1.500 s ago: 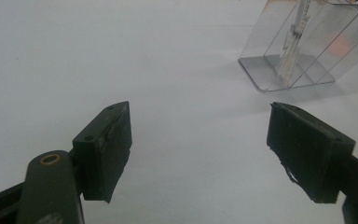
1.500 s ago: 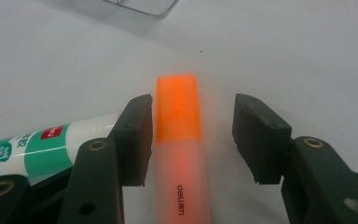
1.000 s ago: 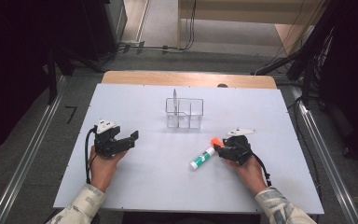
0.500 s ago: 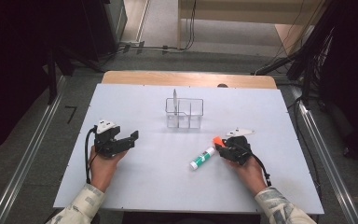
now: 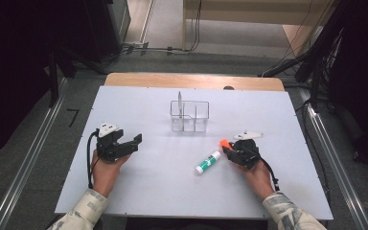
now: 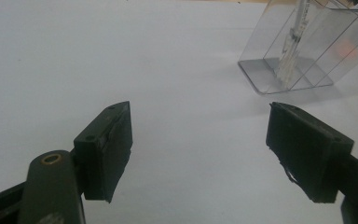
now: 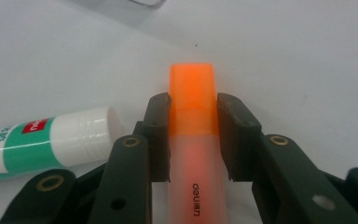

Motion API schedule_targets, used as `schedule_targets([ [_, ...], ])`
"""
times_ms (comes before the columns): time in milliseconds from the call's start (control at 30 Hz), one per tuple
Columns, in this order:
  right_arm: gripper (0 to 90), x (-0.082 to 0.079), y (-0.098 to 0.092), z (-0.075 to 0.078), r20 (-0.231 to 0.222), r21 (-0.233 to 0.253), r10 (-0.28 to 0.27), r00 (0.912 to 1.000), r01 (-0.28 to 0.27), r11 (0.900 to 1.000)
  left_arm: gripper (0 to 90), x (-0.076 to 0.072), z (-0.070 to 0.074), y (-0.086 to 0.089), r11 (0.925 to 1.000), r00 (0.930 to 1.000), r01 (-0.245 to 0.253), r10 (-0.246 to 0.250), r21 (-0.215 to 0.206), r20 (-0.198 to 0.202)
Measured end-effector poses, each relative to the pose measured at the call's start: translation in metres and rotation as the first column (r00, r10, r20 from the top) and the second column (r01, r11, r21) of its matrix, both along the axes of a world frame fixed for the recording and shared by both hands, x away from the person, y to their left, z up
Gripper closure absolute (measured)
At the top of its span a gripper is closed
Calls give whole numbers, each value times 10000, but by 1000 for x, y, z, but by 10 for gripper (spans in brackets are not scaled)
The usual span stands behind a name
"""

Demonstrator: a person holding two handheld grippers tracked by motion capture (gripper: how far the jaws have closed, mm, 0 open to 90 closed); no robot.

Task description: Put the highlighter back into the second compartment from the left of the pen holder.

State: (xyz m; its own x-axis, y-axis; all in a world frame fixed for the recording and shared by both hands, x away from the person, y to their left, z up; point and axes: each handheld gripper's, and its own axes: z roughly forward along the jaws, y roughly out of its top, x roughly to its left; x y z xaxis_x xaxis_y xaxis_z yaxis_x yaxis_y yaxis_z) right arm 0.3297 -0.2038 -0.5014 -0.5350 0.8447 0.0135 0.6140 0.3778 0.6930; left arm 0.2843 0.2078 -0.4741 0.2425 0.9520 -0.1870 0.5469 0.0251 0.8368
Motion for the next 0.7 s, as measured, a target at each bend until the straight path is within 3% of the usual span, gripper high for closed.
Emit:
schedule_targets([
  [300,650,-3,-1,11,390,331,72,9992,-85,9994,233,1,0,1,10000,10000,-51,51,-82,-38],
  [700,650,2,6,40,1070,1282,132,9942,-270,9914,229,1,0,0,10000,10000,-41,41,28,-16],
])
